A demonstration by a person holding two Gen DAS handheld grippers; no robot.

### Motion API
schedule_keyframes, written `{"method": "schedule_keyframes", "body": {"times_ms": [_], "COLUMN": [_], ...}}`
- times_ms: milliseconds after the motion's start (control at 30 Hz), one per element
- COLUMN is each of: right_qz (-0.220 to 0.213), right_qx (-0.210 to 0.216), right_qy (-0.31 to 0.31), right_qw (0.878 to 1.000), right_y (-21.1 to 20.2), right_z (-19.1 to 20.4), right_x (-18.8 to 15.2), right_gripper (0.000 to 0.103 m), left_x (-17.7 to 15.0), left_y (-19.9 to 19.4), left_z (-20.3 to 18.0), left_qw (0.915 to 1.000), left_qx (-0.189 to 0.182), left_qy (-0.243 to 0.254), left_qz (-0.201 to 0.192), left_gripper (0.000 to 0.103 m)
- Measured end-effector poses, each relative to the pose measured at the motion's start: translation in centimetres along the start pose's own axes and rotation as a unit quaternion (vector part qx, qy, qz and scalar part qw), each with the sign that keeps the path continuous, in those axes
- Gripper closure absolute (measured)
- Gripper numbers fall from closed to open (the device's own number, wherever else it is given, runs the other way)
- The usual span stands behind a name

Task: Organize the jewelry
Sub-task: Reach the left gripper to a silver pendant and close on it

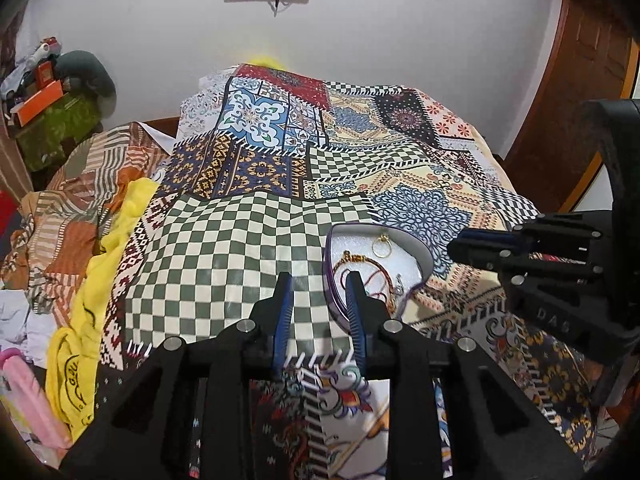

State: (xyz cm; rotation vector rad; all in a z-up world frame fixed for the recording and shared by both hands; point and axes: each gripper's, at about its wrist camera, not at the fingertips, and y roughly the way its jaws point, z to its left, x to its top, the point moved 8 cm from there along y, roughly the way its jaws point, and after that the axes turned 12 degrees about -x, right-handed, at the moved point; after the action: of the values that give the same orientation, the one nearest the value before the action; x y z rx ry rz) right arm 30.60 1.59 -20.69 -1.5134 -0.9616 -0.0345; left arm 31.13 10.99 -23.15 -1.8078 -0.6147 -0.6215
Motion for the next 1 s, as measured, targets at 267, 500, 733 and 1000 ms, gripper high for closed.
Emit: {"method": "schedule_keyframes", "body": {"times_ms": [267, 500, 733, 1000], "right_qz": [-0.031, -0.071, -0.072, -0.032], "right_qx": [-0.012, -0.022, -0.019, -0.015], "right_qy": [0.008, 0.023, 0.041, 0.069], "right_qw": [0.999, 0.997, 0.996, 0.997], "right_y": [-3.6, -6.7, -8.3, -7.2], "right_z": [-0.5, -1.1, -2.1, -4.2], "right_x": [-0.8, -2.1, -4.5, -8.3], "right_gripper": [0.093, 0.063, 0.063, 0.063], "left_x": [-0.7, -1.9, -3.9, -7.2], "left_y": [-2.7, -4.4, -4.3, -1.4], "left_z": [-2.2, -4.9, -7.2, -9.7], "left_qw": [0.9999, 0.9995, 0.9988, 0.9956], "left_qx": [-0.009, -0.023, -0.036, -0.055], "left_qy": [0.009, 0.021, 0.029, 0.042], "left_qz": [-0.009, -0.010, 0.012, 0.064], "left_gripper": [0.071, 0.065, 0.065, 0.065]}}
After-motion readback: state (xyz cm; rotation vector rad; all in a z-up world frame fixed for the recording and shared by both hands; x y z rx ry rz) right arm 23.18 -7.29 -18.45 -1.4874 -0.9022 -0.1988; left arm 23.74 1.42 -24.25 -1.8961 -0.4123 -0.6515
